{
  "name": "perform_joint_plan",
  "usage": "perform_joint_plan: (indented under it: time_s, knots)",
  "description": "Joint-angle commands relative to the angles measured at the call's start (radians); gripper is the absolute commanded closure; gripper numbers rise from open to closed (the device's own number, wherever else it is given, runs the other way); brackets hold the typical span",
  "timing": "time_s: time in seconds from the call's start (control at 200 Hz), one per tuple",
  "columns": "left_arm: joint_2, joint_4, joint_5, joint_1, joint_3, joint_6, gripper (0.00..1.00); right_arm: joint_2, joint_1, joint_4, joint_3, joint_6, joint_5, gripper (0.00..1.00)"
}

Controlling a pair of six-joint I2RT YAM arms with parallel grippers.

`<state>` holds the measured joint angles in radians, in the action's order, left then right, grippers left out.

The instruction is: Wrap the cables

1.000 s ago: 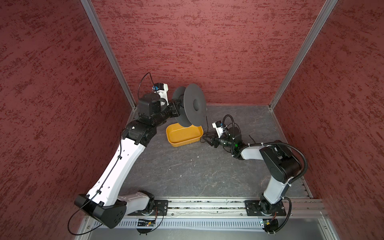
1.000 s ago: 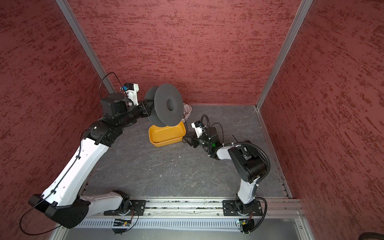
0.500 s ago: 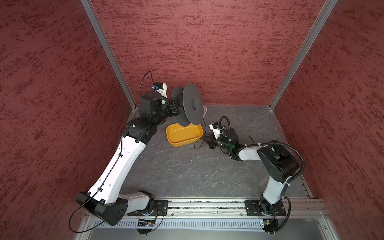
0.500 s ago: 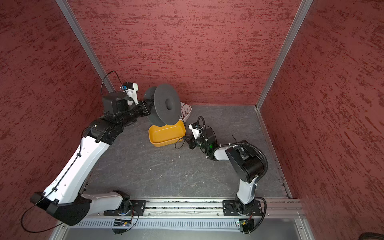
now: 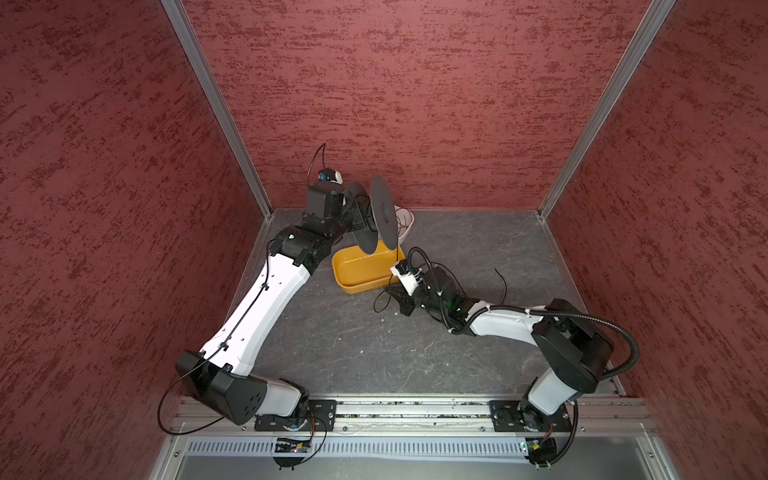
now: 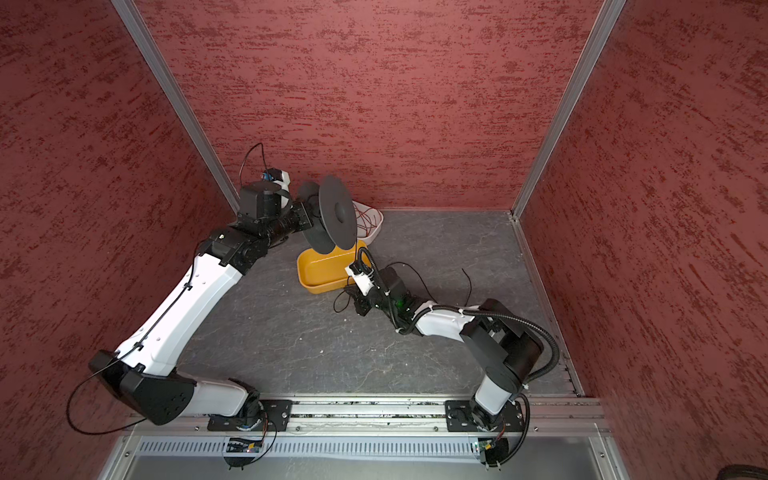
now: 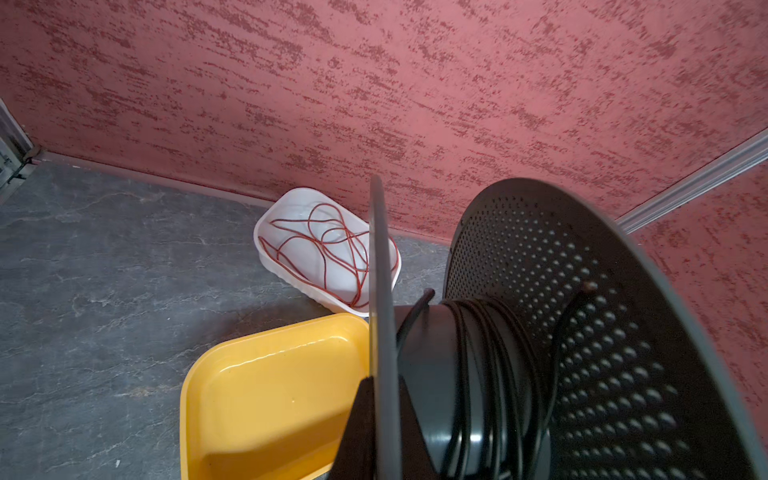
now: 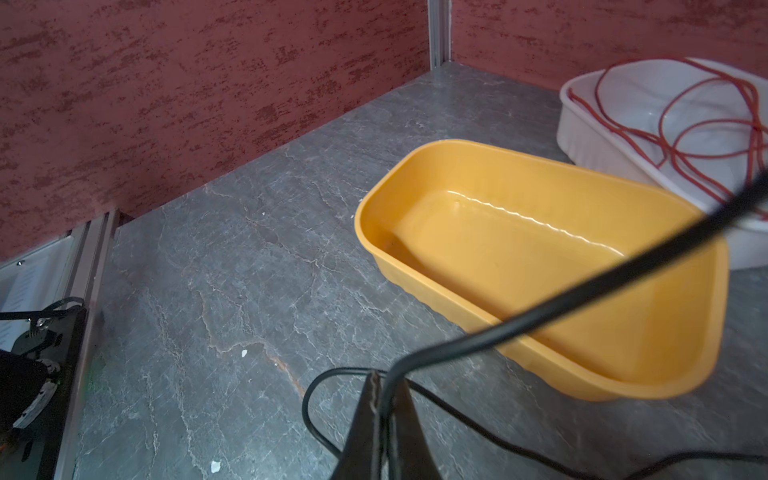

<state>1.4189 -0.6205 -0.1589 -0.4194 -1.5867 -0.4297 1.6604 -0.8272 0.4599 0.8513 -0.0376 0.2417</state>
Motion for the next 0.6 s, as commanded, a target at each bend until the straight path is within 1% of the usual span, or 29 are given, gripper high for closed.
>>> perform_joint_plan:
  time_s: [0.0, 0.13, 0.296, 0.426, 0.506, 0.596]
  knots:
    - [0.016, 0.036, -0.081, -0.019, -0.053, 0.026, 1.00, -0.041, -0.045, -0.095, 0.067, 0.089, -0.067, 1.00]
    - [0.054, 0.013, -0.134, -0.032, -0.060, 0.052, 1.00, -0.075, -0.080, -0.164, 0.123, 0.092, -0.083, 1.00]
    - [0.087, -0.003, -0.175, -0.041, -0.055, 0.077, 1.00, -0.145, -0.081, -0.231, 0.176, 0.068, -0.101, 1.00]
    - [0.104, -0.010, -0.206, -0.065, -0.047, 0.109, 1.00, -0.170, -0.081, -0.324, 0.243, 0.064, -0.218, 1.00]
    - [0.114, -0.011, -0.218, -0.083, -0.041, 0.143, 1.00, -0.180, -0.078, -0.375, 0.280, 0.086, -0.299, 1.00]
    - [0.118, -0.016, -0.253, -0.106, -0.031, 0.185, 1.00, -0.191, -0.069, -0.417, 0.307, 0.108, -0.360, 1.00]
